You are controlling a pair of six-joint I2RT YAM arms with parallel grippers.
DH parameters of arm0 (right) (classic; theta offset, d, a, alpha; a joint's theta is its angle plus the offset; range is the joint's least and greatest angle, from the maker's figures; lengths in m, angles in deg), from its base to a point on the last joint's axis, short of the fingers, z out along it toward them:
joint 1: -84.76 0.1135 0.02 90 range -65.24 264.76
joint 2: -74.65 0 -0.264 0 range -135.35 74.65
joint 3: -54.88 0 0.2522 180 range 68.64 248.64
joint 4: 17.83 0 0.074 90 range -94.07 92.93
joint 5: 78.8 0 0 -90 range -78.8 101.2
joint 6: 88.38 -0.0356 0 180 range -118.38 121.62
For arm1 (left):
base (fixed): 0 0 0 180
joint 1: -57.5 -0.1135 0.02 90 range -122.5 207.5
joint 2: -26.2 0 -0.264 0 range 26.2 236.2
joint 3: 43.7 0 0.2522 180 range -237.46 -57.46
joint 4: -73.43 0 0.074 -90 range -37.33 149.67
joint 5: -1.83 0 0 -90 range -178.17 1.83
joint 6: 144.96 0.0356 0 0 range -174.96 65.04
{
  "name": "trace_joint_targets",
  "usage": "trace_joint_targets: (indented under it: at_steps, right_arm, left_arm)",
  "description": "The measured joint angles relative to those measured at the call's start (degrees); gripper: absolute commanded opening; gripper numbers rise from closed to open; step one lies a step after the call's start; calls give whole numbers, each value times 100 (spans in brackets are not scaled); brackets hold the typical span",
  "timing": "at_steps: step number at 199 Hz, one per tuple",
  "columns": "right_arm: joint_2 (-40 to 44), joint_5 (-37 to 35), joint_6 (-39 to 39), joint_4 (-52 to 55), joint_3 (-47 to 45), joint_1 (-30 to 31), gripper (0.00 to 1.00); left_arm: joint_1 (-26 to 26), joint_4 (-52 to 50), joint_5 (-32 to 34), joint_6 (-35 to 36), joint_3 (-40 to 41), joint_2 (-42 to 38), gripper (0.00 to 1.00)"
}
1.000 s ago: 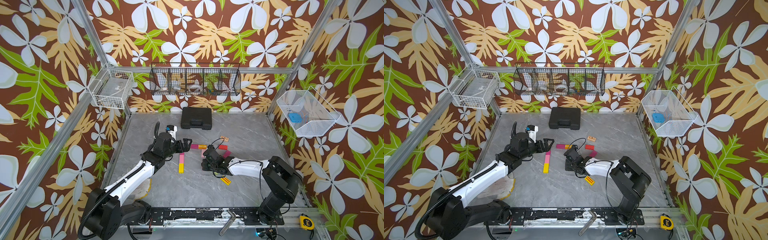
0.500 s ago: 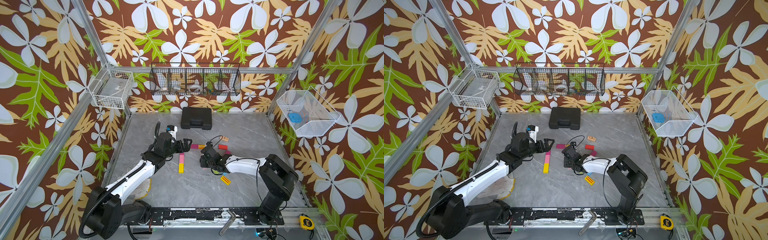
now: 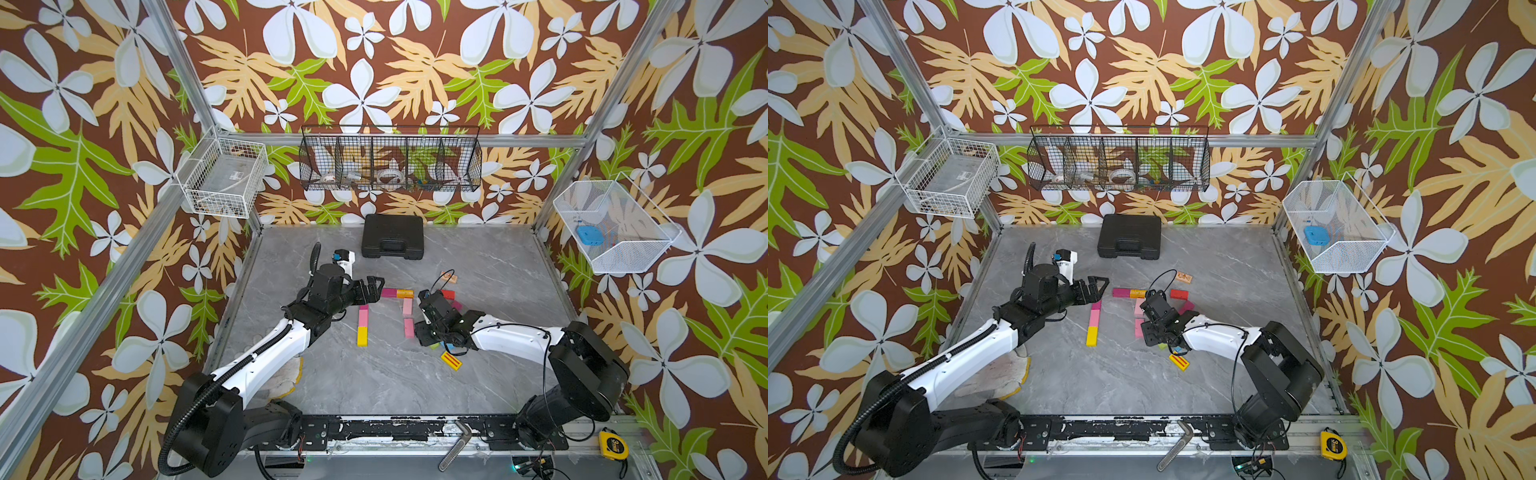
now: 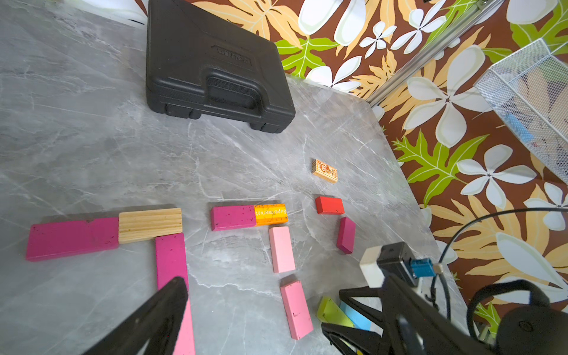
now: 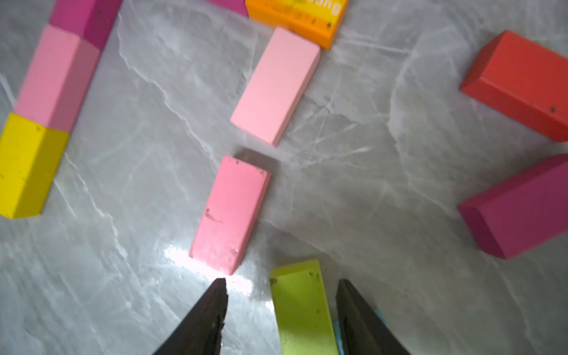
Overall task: Assemble the number 7 with building blocks
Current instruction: Place the building block at the center of the board, then pick up the building block from the center of the board.
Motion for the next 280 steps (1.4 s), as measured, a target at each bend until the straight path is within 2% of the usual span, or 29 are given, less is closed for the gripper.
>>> trace_joint_targets:
  at_steps: [59, 98, 150, 185, 217, 260, 280]
  right_arm:
    - [-297, -52, 413, 201, 17, -4, 55]
    - [-426, -120, 426, 212, 103, -4, 36]
    - [-31, -131, -282, 341, -223, 116, 24]
    - [411, -37, -1178, 125, -584, 479, 23]
    - [391, 31, -1845, -184, -601, 769, 23]
    - [-39, 17, -2140, -459, -358, 822, 24]
    - [-192, 15, -2159, -538, -247, 848, 28]
  left_arm:
    - [0, 0, -24, 0, -24, -7, 100]
    - [0, 0, -26, 0, -22, -15, 100]
    - [0, 17, -81, 0, 11, -2, 100]
    - [0, 48, -181, -4, 39, 26, 100]
    - [0, 61, -232, -17, 81, -28, 100]
    - [0, 74, -264, -17, 85, -122, 100]
    - [0, 76, -264, -17, 87, -144, 100]
